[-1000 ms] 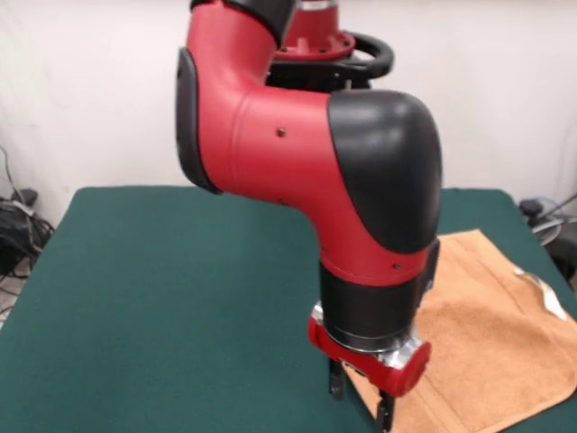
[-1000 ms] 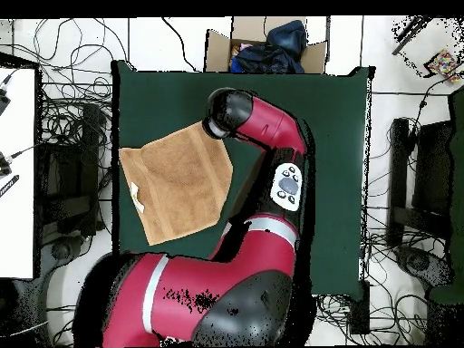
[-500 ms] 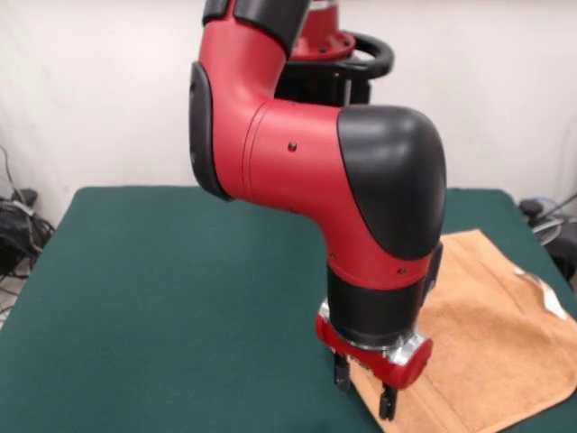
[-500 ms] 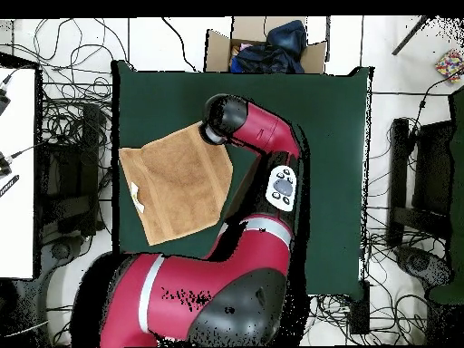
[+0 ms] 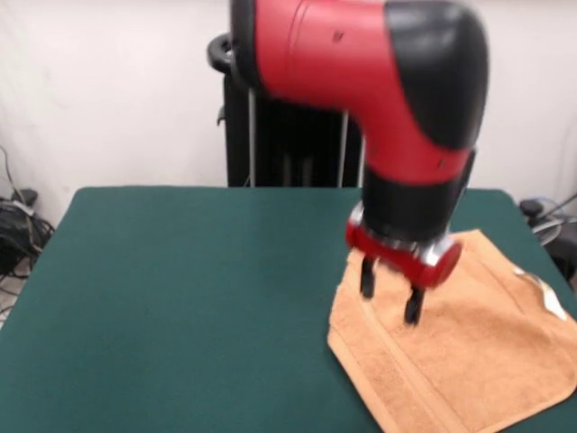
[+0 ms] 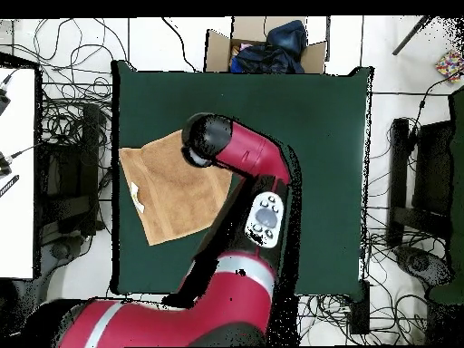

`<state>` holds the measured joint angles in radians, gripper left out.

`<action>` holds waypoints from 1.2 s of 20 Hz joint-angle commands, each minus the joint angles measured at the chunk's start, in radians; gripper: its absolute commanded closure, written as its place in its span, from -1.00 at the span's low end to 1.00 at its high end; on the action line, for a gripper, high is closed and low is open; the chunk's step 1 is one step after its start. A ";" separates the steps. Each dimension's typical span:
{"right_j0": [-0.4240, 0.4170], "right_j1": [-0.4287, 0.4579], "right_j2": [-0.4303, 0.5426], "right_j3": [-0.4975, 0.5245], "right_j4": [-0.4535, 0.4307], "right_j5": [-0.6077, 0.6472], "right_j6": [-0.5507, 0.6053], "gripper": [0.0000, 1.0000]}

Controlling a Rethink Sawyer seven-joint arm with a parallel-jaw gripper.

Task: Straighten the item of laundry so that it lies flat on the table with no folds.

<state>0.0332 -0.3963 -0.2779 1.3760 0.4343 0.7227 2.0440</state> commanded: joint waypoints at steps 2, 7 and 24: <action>0.044 -0.157 -0.024 0.314 -0.002 -0.098 0.232 -1.00; 0.010 -0.185 0.050 0.430 0.029 -0.218 0.189 -1.00; -0.097 -0.125 0.324 0.698 -0.069 -0.676 0.174 -1.00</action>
<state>-0.0406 -0.5756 -0.1412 1.9312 0.4087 0.1126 2.0440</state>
